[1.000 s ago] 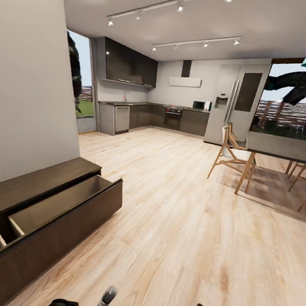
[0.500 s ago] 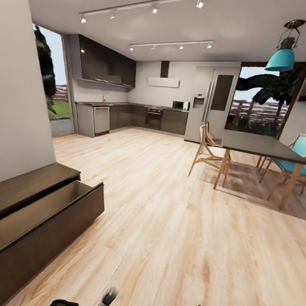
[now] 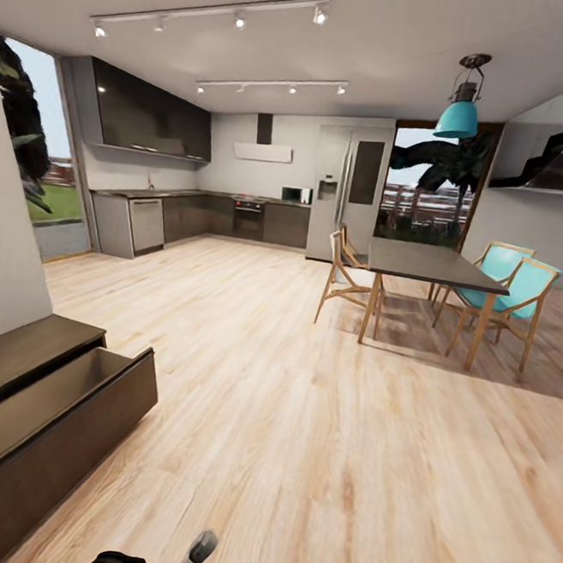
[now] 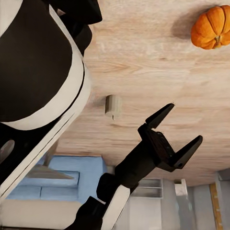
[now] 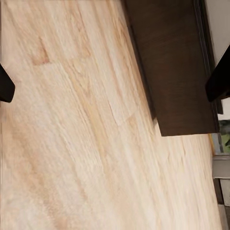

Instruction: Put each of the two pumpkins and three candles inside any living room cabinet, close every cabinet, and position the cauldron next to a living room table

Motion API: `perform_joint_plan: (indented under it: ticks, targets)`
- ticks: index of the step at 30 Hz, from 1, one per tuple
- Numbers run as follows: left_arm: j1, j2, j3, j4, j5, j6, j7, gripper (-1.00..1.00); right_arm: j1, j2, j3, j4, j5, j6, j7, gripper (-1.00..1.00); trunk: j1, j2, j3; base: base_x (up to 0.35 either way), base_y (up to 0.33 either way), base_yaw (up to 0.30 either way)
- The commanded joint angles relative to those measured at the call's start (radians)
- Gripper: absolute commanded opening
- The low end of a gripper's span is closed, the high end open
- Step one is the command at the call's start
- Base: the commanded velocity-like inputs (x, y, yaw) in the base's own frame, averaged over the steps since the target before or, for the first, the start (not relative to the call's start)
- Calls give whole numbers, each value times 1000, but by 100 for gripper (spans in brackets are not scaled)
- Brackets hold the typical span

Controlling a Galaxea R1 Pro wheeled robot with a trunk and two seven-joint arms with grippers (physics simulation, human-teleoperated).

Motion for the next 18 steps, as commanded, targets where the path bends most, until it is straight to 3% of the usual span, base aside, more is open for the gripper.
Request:
perform_joint_plan:
  ticks: [1, 18]
  targets:
    - [-1, 1, -3, -1, 5, 5, 1, 100, -1, 1, 2, 1, -9, 5, -1, 100, -4, 7, 3, 0, 0, -225]
    - [0, 2, -3, 0, 5, 5, 1, 100, -1, 0, 2, 15, -10, 0, 2, 100, -69, 126, 57, 0, 0, -19]
